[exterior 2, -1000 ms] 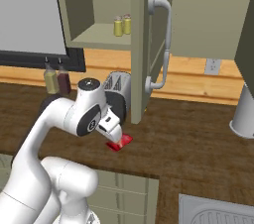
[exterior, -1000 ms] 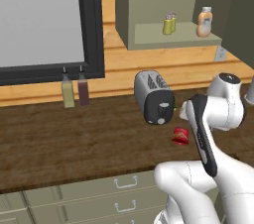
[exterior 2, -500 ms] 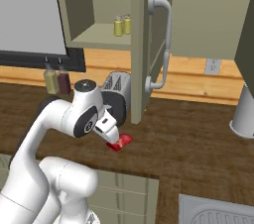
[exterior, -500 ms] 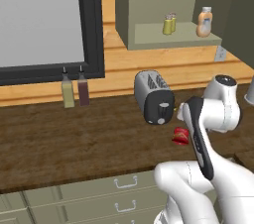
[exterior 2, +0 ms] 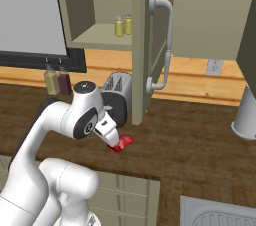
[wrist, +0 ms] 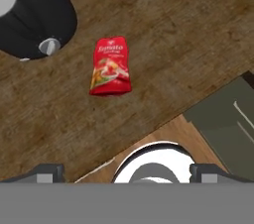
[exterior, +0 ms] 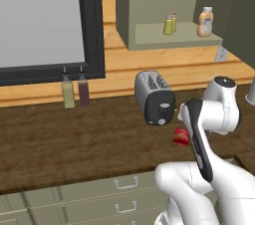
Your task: Put the shaker and condiment bottle from the counter next to their counterparts in the cabinet.
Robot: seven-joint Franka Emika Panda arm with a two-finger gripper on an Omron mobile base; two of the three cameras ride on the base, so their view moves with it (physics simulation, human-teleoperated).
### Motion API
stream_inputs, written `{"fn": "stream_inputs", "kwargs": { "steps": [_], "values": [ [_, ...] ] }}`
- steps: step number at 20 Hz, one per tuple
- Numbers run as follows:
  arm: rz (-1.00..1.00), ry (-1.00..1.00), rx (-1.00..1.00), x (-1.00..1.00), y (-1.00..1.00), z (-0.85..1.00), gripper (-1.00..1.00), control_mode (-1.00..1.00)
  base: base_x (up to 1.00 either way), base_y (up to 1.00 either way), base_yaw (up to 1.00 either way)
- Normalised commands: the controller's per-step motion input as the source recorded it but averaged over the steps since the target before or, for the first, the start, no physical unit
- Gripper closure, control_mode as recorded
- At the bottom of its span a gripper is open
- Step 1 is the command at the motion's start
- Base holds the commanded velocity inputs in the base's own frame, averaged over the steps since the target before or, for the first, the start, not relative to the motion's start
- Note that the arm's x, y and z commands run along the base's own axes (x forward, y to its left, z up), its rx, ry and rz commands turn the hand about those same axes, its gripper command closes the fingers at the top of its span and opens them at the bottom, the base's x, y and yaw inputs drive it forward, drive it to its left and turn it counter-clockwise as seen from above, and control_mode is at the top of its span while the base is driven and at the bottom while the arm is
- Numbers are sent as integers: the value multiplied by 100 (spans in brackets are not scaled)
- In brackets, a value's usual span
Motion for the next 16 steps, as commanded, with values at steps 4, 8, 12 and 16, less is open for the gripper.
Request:
{"fn": "stream_inputs", "kwargs": {
  "steps": [4,8,12,16],
  "values": [
    [0,8,0,11,0,-6,-100,-100,0,0,0],
    [0,11,0,19,0,-19,-100,-100,0,0,0],
    [0,15,0,28,0,-42,-100,-100,0,0,0],
    [0,11,0,34,0,-34,-100,-100,0,0,0]
  ]
}}
